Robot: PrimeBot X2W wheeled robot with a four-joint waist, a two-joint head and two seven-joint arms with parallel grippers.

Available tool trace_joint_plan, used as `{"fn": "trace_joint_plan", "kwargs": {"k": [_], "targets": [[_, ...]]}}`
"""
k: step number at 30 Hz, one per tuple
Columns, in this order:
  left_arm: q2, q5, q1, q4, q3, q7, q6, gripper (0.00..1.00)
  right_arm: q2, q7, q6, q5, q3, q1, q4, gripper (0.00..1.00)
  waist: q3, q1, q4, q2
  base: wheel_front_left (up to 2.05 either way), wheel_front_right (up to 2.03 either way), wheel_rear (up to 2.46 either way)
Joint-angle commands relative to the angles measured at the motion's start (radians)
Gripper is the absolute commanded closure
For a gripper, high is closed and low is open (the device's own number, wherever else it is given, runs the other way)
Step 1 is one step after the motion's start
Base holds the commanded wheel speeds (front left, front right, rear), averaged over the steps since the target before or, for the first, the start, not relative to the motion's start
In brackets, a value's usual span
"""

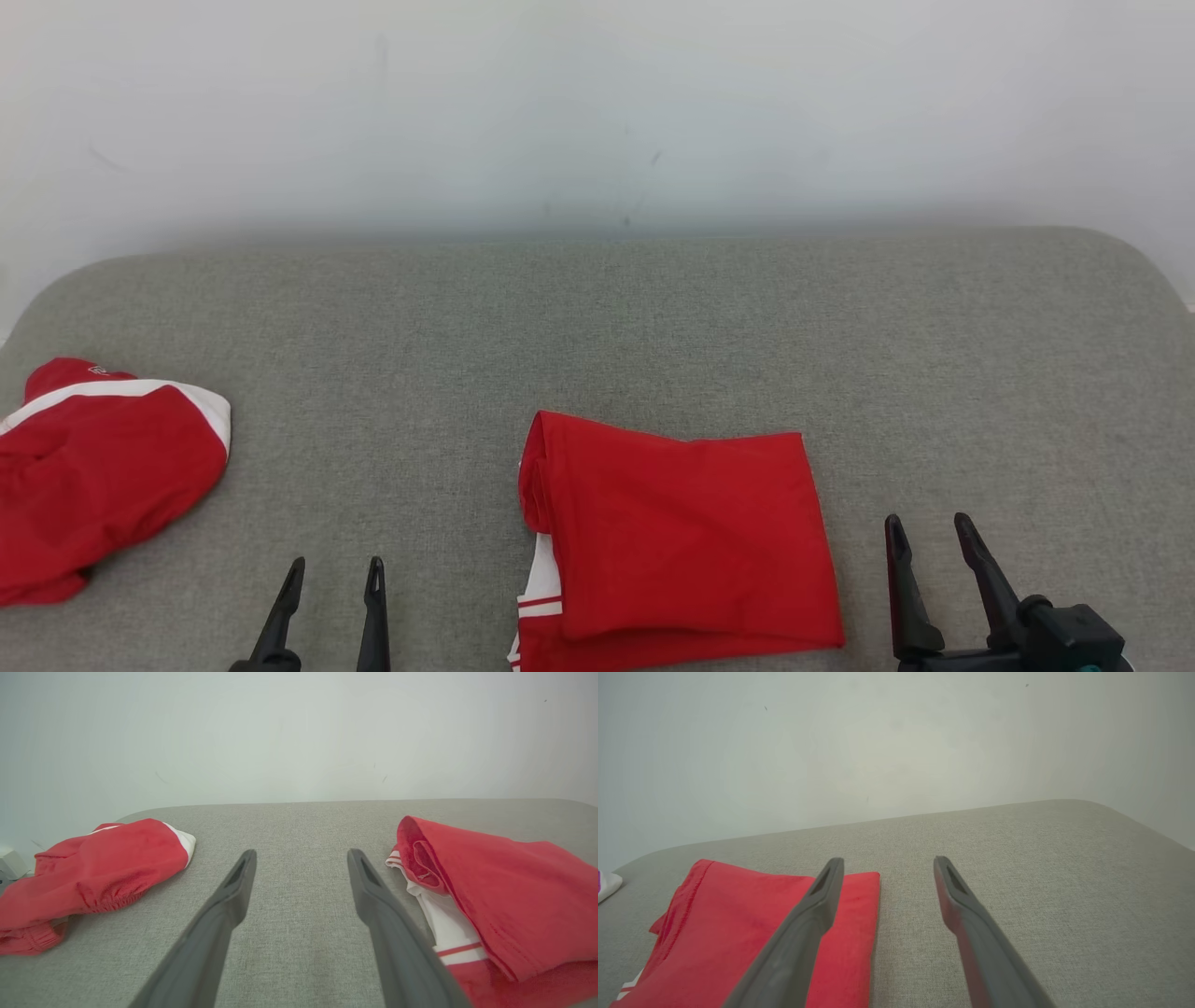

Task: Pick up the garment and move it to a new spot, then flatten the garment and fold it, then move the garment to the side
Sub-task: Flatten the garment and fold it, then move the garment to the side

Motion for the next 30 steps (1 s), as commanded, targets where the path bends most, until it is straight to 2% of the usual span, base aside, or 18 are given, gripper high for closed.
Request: {"fn": "trace_joint_plan", "kwargs": {"k": [1, 13, 30], "targets": [[-0.001, 0.003, 0.008, -0.005, -0.002, -0.002, 0.003, 0.00, 0.004, -0.001, -0.003, -0.007, -0.006, 0.010, -0.008, 0.00, 0.000, 0.0000, -0.005, 0.0000, 0.00, 0.00, 0.00], [-0.001, -0.013, 0.019, -0.011, -0.010, -0.002, 0.024, 0.00, 0.009, -0.001, -0.003, -0.008, -0.007, 0.022, -0.008, 0.00, -0.004, 0.0000, 0.005, 0.0000, 0.00, 0.00, 0.00], [-0.001, -0.014, 0.026, 0.002, -0.008, -0.002, 0.025, 0.00, 0.010, -0.001, -0.003, 0.001, 0.014, 0.011, 0.030, 0.00, -0.007, 0.0000, 0.016, 0.0000, 0.00, 0.00, 0.00]]}}
